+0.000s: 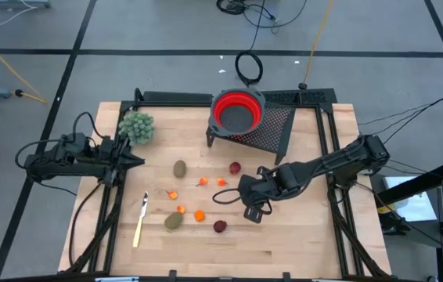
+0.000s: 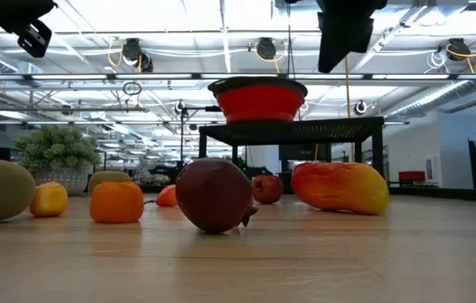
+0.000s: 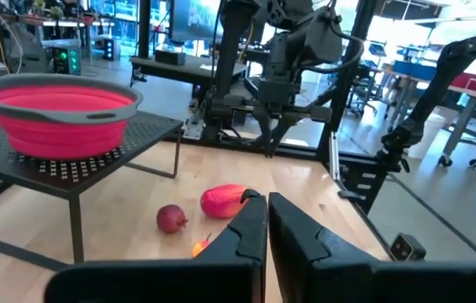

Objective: Pick & Place Fruit
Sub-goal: Put the mango into the red strainer bowl on the shelf

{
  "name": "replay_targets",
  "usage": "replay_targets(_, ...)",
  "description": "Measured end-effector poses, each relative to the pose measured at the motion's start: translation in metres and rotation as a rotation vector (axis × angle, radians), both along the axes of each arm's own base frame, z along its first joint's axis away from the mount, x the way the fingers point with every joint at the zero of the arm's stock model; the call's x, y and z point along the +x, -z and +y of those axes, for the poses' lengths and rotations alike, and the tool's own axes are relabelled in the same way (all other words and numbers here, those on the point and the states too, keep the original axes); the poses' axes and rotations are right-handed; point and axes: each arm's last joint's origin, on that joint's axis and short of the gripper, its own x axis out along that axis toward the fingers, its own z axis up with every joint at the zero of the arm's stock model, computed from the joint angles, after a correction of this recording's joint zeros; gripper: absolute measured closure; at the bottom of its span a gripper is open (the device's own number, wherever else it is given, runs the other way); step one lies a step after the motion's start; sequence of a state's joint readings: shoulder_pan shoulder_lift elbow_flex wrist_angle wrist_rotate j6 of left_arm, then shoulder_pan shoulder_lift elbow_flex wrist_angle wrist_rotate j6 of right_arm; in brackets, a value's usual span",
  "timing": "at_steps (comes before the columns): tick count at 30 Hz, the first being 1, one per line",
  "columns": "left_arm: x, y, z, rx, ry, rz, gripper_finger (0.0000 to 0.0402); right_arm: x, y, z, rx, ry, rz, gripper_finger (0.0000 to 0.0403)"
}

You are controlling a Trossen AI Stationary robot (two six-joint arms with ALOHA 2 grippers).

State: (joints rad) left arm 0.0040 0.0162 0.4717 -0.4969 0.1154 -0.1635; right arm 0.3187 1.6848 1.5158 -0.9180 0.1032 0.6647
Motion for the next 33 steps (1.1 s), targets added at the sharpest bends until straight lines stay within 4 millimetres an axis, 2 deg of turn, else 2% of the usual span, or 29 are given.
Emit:
replay_targets(8, 0.0, 0.0, 0.0, 0.009, 0.0, 0.0, 0.0399, -0.002, 0.002, -0.008, 0.023, 0.109, 0.045, 0.0321)
replay_targets(14, 0.0, 0.0, 0.0, 0.011, 0.0, -0.001, 0.0384, -0.004, 0.011, -0.016, 0.05, 0.231, 0.084, 0.0255)
replay_targets(22, 0.0, 0.0, 0.0, 0.011, 0.0, 0.0, 0.038, -0.006, 0.018, -0.017, 0.045, 0.242, 0.106, 0.0174)
replay_targets(26, 0.0, 0.0, 0.0, 0.011, 0.0, 0.0, 0.038, -0.005, 0.018, -0.018, 0.047, 0.244, 0.096, 0.016)
replay_targets(33, 0.0, 0.0, 0.0, 0.005, 0.0, 0.0, 0.038, -0.002, 0.017, -0.017, 0.047, 0.205, 0.066, 0.0164)
